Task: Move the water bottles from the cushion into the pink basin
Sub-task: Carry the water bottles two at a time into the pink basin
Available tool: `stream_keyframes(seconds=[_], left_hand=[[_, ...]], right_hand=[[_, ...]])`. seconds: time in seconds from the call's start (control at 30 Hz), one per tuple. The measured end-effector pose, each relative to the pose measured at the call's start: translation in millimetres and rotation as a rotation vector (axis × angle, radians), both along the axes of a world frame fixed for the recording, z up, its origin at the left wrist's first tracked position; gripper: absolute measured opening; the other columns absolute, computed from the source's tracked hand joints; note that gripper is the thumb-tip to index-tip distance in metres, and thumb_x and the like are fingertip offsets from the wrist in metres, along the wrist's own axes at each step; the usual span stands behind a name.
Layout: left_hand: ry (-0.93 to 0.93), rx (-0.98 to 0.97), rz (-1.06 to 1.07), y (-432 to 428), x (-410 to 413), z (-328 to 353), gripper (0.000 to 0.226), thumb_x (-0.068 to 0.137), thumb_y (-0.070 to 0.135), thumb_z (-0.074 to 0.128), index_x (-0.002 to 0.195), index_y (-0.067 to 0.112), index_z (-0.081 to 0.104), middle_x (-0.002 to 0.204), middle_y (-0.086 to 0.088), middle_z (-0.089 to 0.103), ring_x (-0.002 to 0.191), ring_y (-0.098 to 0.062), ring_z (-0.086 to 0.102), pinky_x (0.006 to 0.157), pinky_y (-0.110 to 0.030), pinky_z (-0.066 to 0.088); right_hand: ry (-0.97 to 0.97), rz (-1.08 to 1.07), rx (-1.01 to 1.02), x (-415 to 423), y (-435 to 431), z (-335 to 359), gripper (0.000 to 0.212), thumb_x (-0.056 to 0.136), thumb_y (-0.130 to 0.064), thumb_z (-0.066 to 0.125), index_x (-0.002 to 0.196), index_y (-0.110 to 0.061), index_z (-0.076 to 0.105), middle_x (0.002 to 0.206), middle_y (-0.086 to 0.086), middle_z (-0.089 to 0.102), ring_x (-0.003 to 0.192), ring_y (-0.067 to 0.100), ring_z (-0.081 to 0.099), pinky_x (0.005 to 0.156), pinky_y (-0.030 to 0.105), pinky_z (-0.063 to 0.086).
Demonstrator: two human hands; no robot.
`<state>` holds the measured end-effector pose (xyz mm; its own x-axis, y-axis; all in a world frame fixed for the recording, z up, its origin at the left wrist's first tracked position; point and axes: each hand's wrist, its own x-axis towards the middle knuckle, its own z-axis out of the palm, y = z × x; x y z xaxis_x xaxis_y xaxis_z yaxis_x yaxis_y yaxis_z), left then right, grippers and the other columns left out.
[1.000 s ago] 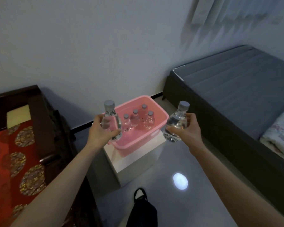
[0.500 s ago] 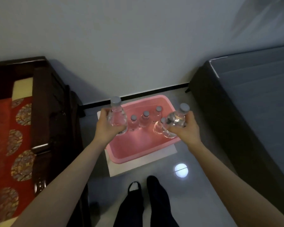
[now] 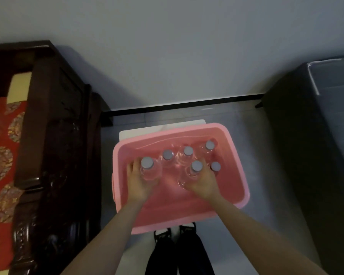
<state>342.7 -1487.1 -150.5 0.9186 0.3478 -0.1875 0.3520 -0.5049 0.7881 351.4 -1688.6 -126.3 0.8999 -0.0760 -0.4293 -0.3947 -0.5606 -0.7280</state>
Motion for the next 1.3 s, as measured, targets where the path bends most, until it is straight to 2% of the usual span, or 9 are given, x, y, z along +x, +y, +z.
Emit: stream_keyframes(seconds=[0.13,0.3,0.4,0.63,0.8,0.97,1.07,1.17,1.3], left_hand=[[0.026,0.066,0.032,-2.7,13.8,-32.0,0.064,0.052,0.011,0.088,0.108,0.01,0.056,0.106,-0.008,0.059,0.101,-0.026,0.053,0.083,-0.012,0.031],[0.076,0.035,0.089,-5.7,29.8,-50.7,0.066,0.052,0.005,0.087,0.11,0.005,0.055,0.107,-0.011,0.061,0.093,-0.019,0.053,0.081,-0.007,0.029],[0.093,0.008,0.097,-5.1,34.9,-54.4,0.065,0.054,0.003,0.085,0.111,0.006,0.053,0.11,-0.01,0.061,0.1,-0.021,0.056,0.09,-0.017,0.037],[0.122,-0.008,0.078,-0.3,46.4,-63.1,0.061,0.059,0.005,0.082,0.112,0.004,0.053,0.116,-0.015,0.058,0.11,-0.03,0.056,0.101,-0.044,0.042],[0.129,-0.072,0.082,-1.3,46.6,-62.2,0.064,0.06,-0.001,0.08,0.116,0.008,0.051,0.12,-0.015,0.055,0.114,-0.032,0.053,0.102,-0.049,0.04],[0.183,-0.072,0.07,1.7,45.0,-38.7,0.078,0.055,0.005,0.087,0.123,0.008,0.047,0.121,-0.012,0.053,0.113,-0.034,0.052,0.097,-0.042,0.044],[0.047,0.033,-0.072,10.6,43.2,-13.2,0.069,0.062,0.018,0.086,0.122,0.011,0.051,0.119,-0.008,0.054,0.11,-0.027,0.052,0.093,-0.041,0.047],[-0.051,0.232,-0.319,21.9,46.1,2.9,0.044,0.071,0.013,0.079,0.111,0.013,0.061,0.107,-0.004,0.056,0.102,-0.026,0.051,0.083,-0.033,0.044],[-0.021,0.358,-0.44,23.9,56.6,16.5,0.019,0.07,0.005,0.077,0.081,0.008,0.063,0.09,-0.006,0.057,0.088,-0.03,0.051,0.073,-0.026,0.029]], right_hand=[[0.022,0.055,-0.037,13.7,5.9,-25.3,0.088,0.054,-0.01,0.079,0.131,-0.025,0.04,0.111,-0.002,0.062,0.095,0.016,0.061,0.072,0.026,0.048],[0.049,0.204,-0.147,24.3,0.0,-50.9,0.072,0.057,0.002,0.074,0.121,-0.016,0.045,0.126,0.003,0.047,0.114,0.026,0.052,0.086,0.036,0.048],[0.038,0.241,-0.145,22.9,0.5,-56.5,0.069,0.059,0.004,0.074,0.12,-0.015,0.047,0.131,0.003,0.039,0.119,0.025,0.047,0.089,0.037,0.048],[0.053,0.244,-0.107,22.0,-2.5,-56.4,0.073,0.06,-0.005,0.08,0.123,-0.019,0.045,0.131,0.0,0.038,0.12,0.022,0.048,0.092,0.039,0.048],[0.063,0.285,-0.175,24.0,-8.4,-50.5,0.074,0.063,-0.016,0.081,0.127,-0.021,0.044,0.134,-0.003,0.039,0.12,0.022,0.05,0.087,0.039,0.05],[-0.058,0.309,-0.317,17.3,-11.6,-29.5,0.066,0.066,-0.024,0.077,0.125,-0.03,0.049,0.127,-0.006,0.047,0.113,0.021,0.052,0.068,0.039,0.054],[-0.188,0.417,-0.385,16.7,-8.4,-15.1,0.049,0.068,-0.014,0.072,0.115,-0.025,0.06,0.115,-0.004,0.054,0.107,0.02,0.052,0.062,0.034,0.053],[-0.246,0.537,-0.401,23.9,-5.7,-7.4,0.028,0.075,-0.005,0.064,0.101,-0.014,0.066,0.104,0.002,0.058,0.103,0.024,0.053,0.059,0.028,0.044],[-0.221,0.589,-0.401,33.7,-11.8,-4.3,0.023,0.081,-0.005,0.06,0.103,-0.009,0.065,0.108,0.005,0.056,0.107,0.024,0.049,0.076,0.027,0.04]])
